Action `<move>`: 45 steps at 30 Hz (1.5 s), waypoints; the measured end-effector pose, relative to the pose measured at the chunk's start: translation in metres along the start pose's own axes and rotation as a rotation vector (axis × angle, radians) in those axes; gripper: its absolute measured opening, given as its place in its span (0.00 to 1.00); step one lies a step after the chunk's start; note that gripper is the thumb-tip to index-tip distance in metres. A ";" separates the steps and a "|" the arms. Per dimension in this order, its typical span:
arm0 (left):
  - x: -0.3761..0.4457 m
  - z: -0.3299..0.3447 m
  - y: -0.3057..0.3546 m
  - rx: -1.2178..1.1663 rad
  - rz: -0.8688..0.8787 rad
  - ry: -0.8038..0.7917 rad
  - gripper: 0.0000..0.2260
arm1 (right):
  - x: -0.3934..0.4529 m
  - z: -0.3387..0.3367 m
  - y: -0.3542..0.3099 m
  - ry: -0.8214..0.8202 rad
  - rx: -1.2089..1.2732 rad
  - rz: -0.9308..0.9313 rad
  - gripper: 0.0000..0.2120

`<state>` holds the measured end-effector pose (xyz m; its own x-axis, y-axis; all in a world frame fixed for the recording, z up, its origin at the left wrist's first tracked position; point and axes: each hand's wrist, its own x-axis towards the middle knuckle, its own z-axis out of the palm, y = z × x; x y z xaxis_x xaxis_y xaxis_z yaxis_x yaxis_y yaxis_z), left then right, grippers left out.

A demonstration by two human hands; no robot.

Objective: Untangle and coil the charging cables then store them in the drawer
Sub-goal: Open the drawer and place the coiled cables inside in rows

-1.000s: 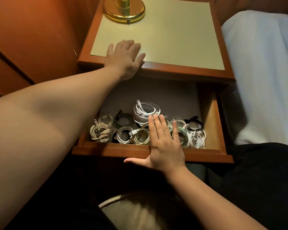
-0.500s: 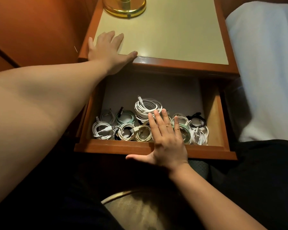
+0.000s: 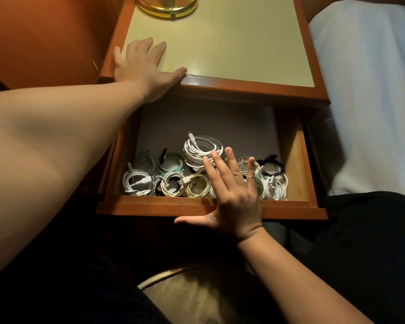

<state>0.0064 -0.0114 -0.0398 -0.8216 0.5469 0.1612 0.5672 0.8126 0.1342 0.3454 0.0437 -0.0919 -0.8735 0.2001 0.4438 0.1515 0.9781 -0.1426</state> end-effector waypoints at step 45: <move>0.004 0.002 -0.001 -0.002 0.000 0.016 0.41 | 0.094 0.029 0.097 0.128 -0.153 0.095 0.60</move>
<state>0.0025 -0.0096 -0.0416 -0.8204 0.5437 0.1770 0.5675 0.8120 0.1361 0.2645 0.1557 -0.0895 -0.7876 0.2881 0.5448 0.3074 0.9498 -0.0578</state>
